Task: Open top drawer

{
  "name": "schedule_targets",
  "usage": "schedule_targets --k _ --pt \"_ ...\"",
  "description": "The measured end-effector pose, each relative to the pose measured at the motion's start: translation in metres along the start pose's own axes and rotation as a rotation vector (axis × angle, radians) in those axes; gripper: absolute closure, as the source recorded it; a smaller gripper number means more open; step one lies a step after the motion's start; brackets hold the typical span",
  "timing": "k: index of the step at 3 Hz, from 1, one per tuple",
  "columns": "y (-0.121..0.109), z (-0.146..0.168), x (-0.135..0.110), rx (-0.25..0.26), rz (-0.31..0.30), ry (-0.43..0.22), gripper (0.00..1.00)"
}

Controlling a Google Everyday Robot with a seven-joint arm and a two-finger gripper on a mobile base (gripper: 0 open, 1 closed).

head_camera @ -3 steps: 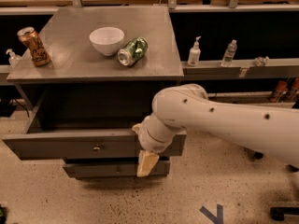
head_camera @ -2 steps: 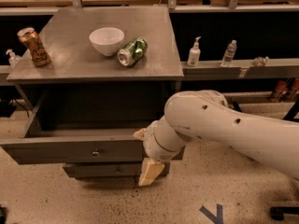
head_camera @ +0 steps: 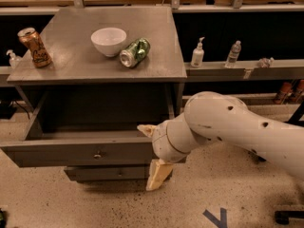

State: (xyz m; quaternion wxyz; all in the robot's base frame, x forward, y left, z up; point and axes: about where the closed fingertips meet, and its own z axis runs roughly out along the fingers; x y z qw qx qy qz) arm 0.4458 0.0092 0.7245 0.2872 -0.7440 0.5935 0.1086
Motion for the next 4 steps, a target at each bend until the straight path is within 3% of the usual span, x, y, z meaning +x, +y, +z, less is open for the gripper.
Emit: schedule_targets --k 1,2,3,4 --pt "-0.024 0.011 0.013 0.001 -0.008 -0.006 0.16" --pt "-0.046 0.041 0.022 -0.049 -0.006 -0.006 0.19" --pt "-0.051 0.069 0.033 -0.12 0.022 -0.008 0.21" --pt "-0.028 0.082 0.025 -0.248 0.018 0.015 0.29"
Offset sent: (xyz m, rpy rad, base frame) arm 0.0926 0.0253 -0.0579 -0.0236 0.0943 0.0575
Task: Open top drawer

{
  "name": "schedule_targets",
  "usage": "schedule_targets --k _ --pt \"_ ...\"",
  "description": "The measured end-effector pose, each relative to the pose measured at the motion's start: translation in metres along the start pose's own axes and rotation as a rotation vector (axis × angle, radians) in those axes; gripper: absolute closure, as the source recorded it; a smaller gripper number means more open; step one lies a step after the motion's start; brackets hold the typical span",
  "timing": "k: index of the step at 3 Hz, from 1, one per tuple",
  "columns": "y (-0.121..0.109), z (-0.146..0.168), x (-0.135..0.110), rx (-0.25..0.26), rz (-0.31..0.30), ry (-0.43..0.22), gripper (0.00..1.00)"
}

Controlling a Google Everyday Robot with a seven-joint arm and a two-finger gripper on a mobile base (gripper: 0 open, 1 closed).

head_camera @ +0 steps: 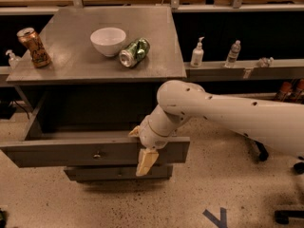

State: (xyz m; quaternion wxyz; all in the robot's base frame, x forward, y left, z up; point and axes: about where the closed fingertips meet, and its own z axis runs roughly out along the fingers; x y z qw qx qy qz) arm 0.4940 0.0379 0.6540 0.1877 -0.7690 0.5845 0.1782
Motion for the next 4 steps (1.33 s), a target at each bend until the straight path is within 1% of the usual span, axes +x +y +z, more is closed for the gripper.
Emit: schedule_targets --k 1,2,3,4 --pt "0.025 0.0 -0.008 -0.084 -0.004 0.035 0.29" --pt "0.054 -0.001 -0.018 -0.148 0.004 0.026 0.33" --pt "0.062 -0.009 -0.021 -0.112 -0.001 -0.047 0.26" --pt "0.043 -0.04 -0.023 0.048 -0.032 -0.115 0.08"
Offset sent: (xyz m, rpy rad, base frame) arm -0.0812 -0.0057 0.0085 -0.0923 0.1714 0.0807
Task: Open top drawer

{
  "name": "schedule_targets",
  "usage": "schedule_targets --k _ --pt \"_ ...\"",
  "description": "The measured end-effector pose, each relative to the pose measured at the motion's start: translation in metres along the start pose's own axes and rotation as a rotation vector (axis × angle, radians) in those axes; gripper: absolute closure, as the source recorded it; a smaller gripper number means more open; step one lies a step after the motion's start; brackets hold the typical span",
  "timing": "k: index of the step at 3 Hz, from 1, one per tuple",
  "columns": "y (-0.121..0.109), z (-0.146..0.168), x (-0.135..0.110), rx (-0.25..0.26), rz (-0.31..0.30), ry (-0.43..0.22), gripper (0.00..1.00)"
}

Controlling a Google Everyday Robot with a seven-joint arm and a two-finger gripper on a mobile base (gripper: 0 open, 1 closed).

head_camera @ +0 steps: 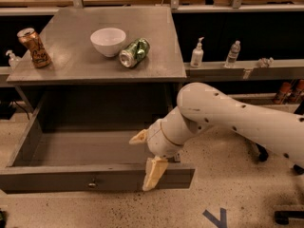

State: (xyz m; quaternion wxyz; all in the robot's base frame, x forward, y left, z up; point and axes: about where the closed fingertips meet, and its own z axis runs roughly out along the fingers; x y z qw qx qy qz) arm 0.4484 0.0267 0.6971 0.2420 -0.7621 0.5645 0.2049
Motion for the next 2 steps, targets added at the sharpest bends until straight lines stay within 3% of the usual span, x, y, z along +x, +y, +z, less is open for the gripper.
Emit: schedule_targets --k 1,2 --pt "-0.0302 -0.0255 0.0032 0.182 -0.008 -0.011 0.0" --pt "-0.0321 -0.025 0.0025 0.188 -0.009 -0.011 0.0"
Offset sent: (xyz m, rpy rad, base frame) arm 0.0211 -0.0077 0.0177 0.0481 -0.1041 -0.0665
